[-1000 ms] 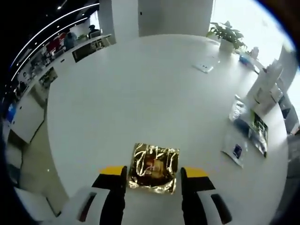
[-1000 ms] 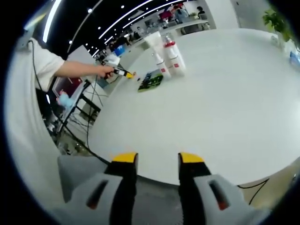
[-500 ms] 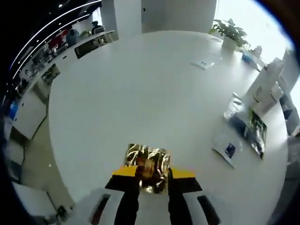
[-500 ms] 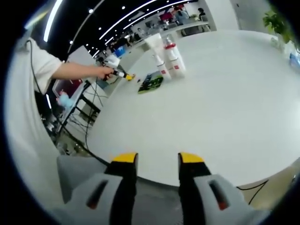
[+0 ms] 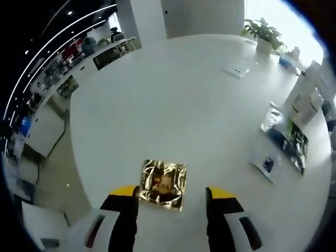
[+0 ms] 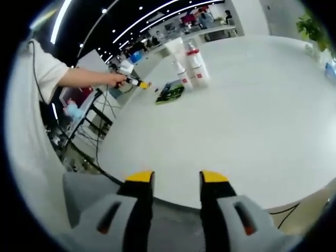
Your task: Arrange the skincare products in the storage area until every visible bottle or jar stands upright without overlapping.
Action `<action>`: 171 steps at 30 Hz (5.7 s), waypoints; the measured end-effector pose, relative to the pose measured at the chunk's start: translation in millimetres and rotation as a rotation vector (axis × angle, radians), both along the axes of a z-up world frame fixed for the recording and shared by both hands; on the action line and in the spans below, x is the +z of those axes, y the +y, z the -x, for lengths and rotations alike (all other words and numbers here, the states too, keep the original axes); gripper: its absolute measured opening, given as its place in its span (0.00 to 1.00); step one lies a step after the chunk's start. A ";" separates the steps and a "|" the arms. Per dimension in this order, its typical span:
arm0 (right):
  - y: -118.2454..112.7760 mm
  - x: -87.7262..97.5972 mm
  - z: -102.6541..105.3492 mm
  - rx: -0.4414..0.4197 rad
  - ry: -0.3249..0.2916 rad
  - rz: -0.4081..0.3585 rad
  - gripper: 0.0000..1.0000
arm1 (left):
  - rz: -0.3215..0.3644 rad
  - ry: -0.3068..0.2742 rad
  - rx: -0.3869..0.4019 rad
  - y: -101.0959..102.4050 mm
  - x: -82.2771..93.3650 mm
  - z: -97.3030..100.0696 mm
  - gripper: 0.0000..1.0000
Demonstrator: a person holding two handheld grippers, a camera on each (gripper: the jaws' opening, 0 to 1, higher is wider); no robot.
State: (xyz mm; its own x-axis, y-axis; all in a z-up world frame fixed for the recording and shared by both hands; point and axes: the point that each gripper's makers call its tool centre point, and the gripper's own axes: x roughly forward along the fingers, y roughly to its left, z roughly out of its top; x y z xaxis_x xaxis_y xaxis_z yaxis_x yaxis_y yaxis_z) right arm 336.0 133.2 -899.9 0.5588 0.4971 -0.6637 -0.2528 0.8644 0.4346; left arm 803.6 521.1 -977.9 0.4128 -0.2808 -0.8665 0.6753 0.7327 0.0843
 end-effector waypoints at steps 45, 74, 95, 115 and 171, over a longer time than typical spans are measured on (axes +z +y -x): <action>8.7 5.1 0.7 0.042 -0.037 0.003 0.35 | 0.351 0.103 0.110 -88.8 76.7 190.3 0.03; 69.9 83.2 -7.8 0.226 -0.168 -0.272 0.35 | 0.671 0.117 0.125 -216.0 165.4 431.5 0.03; 129.9 142.4 8.0 0.486 -0.227 -0.414 0.30 | 0.762 0.171 -0.066 -264.6 198.0 467.7 0.04; 126.7 144.3 22.0 0.720 -0.345 -0.201 0.21 | 0.761 0.264 -0.143 -269.0 197.7 487.3 0.04; 105.6 175.3 -4.7 0.691 -0.354 -0.377 0.00 | 1.103 0.202 0.073 -258.7 232.8 439.4 0.39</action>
State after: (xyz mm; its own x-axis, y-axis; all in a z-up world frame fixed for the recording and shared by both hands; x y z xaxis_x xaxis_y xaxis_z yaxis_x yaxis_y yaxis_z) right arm 340.7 238.8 -724.6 0.1924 0.9540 -0.2301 -0.8437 0.2805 0.4576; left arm 364.2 262.4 -745.1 0.3399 -0.9164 -0.2112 0.5559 0.3769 -0.7409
